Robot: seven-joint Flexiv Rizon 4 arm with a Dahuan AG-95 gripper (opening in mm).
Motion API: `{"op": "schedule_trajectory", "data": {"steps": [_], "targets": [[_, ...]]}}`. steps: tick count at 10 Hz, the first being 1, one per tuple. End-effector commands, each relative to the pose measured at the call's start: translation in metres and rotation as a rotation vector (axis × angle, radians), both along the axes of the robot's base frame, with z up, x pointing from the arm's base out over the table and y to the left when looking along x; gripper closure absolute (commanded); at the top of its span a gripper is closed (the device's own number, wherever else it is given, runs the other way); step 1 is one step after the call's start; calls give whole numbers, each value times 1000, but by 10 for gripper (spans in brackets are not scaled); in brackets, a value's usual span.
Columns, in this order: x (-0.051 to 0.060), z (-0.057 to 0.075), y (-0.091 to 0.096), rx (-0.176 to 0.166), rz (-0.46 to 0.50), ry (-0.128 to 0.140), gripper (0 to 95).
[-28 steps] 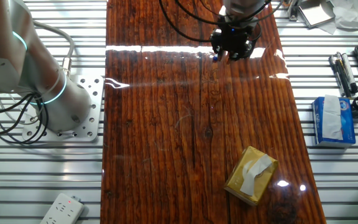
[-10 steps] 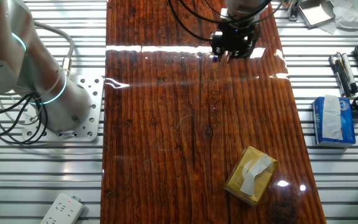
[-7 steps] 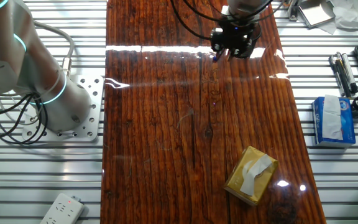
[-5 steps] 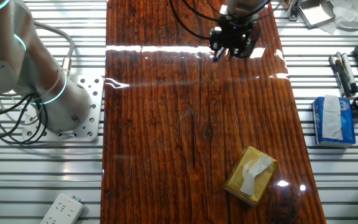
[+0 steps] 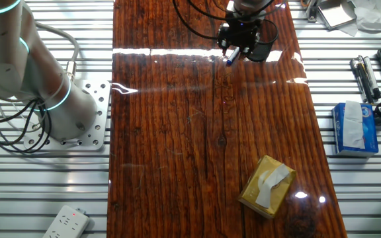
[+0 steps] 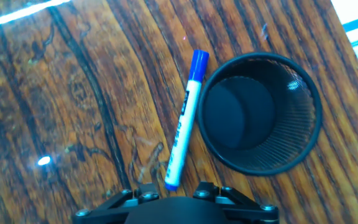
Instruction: Put the pen into the pen holder
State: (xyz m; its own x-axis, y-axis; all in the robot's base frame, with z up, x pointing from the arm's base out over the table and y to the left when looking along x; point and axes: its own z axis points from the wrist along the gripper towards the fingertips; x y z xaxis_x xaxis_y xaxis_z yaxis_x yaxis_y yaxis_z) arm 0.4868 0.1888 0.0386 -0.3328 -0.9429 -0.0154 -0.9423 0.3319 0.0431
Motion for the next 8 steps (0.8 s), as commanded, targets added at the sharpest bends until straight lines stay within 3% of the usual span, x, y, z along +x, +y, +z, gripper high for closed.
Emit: {"op": "schedule_trajectory", "data": {"steps": [1,8], "targets": [[3,-4,2,-3,-11,-5,570],[5,-18,9,-1,-41,-19,570]]}}
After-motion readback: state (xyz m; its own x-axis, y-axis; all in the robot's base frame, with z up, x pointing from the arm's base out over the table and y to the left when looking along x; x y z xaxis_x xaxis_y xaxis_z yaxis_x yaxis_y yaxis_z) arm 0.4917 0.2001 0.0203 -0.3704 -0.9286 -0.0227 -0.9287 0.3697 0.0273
